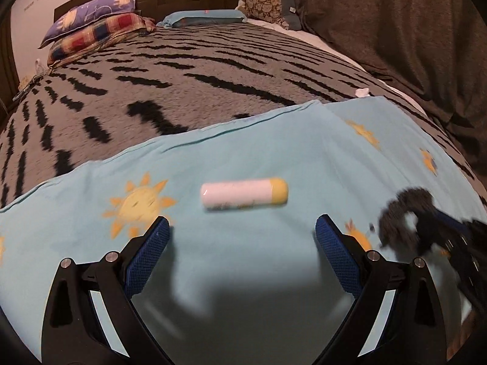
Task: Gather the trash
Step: 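Grasp the white-and-yellow tube with the left tool while the right tool holds the scrunchie, then carry the tube and scrunchie over the bin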
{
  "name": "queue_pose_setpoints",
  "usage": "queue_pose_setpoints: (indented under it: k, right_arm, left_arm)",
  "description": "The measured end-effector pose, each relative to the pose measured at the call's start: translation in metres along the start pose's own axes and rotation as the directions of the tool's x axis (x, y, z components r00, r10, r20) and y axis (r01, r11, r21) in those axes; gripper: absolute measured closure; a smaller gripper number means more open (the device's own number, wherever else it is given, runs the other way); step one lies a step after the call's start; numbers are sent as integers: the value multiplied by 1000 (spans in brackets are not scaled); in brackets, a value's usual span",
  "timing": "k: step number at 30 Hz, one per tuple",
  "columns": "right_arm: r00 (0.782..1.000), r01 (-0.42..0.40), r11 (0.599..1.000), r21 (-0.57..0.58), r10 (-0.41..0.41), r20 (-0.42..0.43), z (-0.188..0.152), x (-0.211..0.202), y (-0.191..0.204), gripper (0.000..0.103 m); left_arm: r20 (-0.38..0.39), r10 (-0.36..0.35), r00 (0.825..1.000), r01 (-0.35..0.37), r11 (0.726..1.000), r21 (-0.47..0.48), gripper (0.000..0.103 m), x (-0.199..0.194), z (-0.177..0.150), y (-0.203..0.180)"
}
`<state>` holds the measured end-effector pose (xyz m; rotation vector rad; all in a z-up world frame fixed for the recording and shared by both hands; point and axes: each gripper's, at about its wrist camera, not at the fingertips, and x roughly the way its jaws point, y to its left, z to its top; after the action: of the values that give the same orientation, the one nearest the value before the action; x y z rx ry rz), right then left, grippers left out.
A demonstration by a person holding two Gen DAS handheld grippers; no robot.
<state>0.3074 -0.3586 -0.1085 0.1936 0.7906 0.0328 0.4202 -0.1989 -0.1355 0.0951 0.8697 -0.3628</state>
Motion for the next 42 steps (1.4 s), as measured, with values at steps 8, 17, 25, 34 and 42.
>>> queue_pose_setpoints:
  k: [8,17,25,34,42]
  right_arm:
    - [999,-34,999,-23,34,2,-3,3,1,89]
    - [999,-49,999,-20,50,8,-7,-15,10,89]
    - [998,-27,996,-87,32,52,-32,-99,48,90]
    - [996,-58,993,-100,64,64,-93,-191,83,90]
    - [993,-105,988,-114,110,38,-188,-252,99,90]
  left_arm:
    - [-40,11,999,-11,1000,5,34,26,14,-5]
    - [-23,2,1000,-2,1000,29,38,-10,3,-3]
    - [37,-2,999,0,999,40,38,-129,-53,-10]
    - [125,31,992,-34,999,24,38,-268,-139,-11]
    - [180,15,983,-19,1000,19,38,-352,-243,-4]
